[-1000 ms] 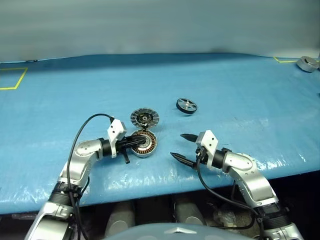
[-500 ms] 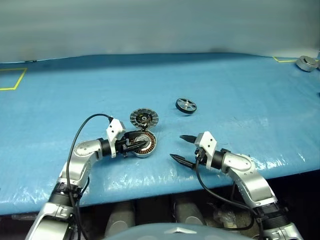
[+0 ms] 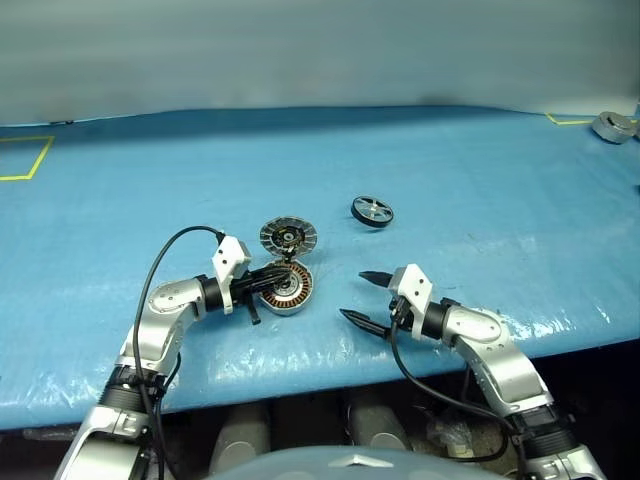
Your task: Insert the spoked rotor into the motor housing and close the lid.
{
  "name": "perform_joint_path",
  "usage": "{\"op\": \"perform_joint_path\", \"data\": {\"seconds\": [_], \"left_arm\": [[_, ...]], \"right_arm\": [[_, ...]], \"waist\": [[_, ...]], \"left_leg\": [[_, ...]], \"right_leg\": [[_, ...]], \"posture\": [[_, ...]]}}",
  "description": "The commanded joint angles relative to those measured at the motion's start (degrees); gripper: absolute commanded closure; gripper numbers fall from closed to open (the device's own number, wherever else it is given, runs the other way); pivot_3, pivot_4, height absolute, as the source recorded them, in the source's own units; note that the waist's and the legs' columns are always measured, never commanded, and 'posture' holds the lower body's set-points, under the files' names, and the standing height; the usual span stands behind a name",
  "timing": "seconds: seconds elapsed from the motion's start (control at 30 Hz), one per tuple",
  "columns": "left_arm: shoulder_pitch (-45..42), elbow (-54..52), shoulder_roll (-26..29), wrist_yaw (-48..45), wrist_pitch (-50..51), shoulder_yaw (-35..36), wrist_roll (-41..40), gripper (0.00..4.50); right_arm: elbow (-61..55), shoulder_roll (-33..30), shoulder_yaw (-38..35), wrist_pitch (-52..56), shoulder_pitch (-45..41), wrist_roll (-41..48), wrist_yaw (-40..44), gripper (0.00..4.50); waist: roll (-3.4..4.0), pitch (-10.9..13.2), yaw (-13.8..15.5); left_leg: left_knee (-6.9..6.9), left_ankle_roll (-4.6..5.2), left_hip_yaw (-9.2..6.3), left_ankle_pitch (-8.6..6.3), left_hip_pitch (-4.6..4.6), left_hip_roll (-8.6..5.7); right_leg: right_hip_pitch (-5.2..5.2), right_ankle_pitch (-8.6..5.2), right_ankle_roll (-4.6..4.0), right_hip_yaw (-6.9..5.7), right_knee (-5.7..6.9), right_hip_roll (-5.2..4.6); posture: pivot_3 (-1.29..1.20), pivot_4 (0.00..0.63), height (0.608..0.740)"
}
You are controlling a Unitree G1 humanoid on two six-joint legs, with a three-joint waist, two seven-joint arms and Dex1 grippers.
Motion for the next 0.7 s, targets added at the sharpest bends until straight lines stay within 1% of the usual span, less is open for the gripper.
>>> {"op": "perform_joint_path", "data": {"seconds": [0.03, 0.23, 0.43, 0.6, 0.7], "left_arm": [[0.0, -1.9, 0.0, 0.0, -1.4, 0.7, 0.1, 4.48], [-0.1, -0.4, 1.5, 1.1, -2.5, -1.2, 4.6, 4.48], [-0.3, 1.4, 1.7, 3.5, -3.7, -1.6, 7.9, 4.48], [-0.5, 1.7, 1.0, 4.6, -5.3, -0.9, 8.4, 4.48], [-0.7, 0.9, -0.7, 4.6, -6.8, 0.8, 5.8, 4.48]], "right_arm": [[-0.9, -0.1, -0.5, -1.4, -0.8, 0.3, 0.2, 0.0], [-0.7, 0.0, -0.5, -1.6, -0.6, 0.2, -0.1, 0.0], [-0.6, 0.1, -0.5, -2.0, -0.5, 0.0, -0.3, 0.0], [-0.5, 0.0, -0.4, -2.2, -0.5, -0.2, -0.4, 0.0], [-0.4, 0.0, -0.4, -2.3, -0.6, -0.2, -0.3, 0.0]], "waist": [[0.0, 0.0, 0.0], [0.0, 0.0, 0.0], [0.0, 0.0, 0.0], [0.01, 0.0, 0.0], [0.01, 0.0, 0.0]], "left_leg": [[0.0, 0.0, 0.0, 0.0, 0.0, 0.0], [0.01, 0.0, 0.0, 0.0, 0.0, 0.0], [0.02, 0.0, 0.0, 0.0, 0.04, 0.0], [0.03, 0.0, 0.0, 0.0, 0.05, 0.0], [0.04, 0.0, 0.01, 0.0, 0.05, 0.0]], "right_leg": [[0.0, 0.0, 0.01, 0.0, 0.0, 0.0], [0.01, 0.01, 0.01, 0.0, 0.0, 0.0], [0.04, 0.01, 0.01, 0.0, 0.0, 0.0], [0.06, 0.01, 0.01, 0.0, 0.01, 0.0], [0.06, 0.01, 0.01, 0.0, 0.02, 0.0]], "posture": [[0.0, 0.15, 0.74], [0.0, 0.15, 0.74], [0.0, 0.15, 0.74], [0.0, 0.15, 0.74], [0.0, 0.15, 0.74]]}}
